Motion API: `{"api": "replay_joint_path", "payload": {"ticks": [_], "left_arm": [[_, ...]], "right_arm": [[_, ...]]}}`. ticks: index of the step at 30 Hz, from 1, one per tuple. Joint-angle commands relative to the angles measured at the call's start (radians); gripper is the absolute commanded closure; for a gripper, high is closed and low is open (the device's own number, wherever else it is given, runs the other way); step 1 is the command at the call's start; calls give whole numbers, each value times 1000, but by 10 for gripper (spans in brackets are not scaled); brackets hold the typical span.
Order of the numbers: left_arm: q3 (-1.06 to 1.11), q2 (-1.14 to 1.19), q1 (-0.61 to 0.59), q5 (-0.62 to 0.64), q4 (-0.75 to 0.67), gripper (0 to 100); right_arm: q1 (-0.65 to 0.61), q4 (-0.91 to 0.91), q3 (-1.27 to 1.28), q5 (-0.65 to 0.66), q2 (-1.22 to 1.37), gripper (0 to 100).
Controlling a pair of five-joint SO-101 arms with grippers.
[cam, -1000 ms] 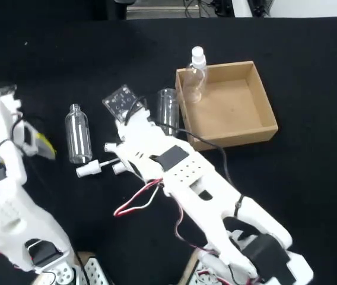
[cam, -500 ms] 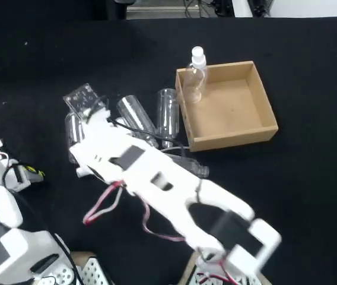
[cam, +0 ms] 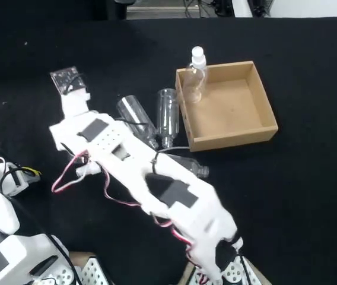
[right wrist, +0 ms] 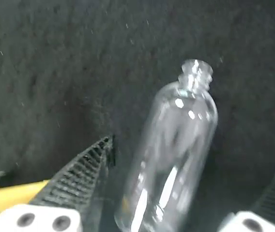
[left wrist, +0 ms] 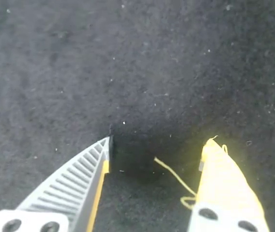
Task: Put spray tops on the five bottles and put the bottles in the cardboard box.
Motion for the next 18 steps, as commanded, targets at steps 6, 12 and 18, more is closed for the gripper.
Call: {"api": "replay_joint_path", "payload": {"ticks": [6, 12, 18], "left_arm": [[-10, 3, -77, 12, -20, 708], [-4, 8, -77, 12, -20, 708], [-2, 9, -79, 12, -20, 708]], "right_arm": [[-8, 160, -387, -9, 265, 551], [32, 419, -641, -3, 397, 888], [87, 631, -900, -2, 444, 990]]}}
